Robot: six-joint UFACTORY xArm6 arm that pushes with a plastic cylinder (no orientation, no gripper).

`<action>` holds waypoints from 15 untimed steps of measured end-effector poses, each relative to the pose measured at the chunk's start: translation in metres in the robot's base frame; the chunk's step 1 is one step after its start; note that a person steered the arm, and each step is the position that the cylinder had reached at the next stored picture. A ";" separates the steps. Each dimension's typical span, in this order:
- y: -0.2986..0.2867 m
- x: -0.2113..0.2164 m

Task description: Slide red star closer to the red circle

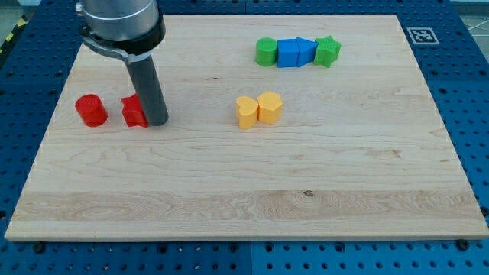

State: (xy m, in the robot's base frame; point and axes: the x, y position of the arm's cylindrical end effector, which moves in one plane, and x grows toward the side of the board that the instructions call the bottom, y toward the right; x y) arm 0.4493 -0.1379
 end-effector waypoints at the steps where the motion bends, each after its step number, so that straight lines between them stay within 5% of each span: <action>1: -0.005 0.006; 8: 0.013 0.000; 15: -0.031 -0.018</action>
State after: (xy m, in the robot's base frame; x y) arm 0.4317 -0.1687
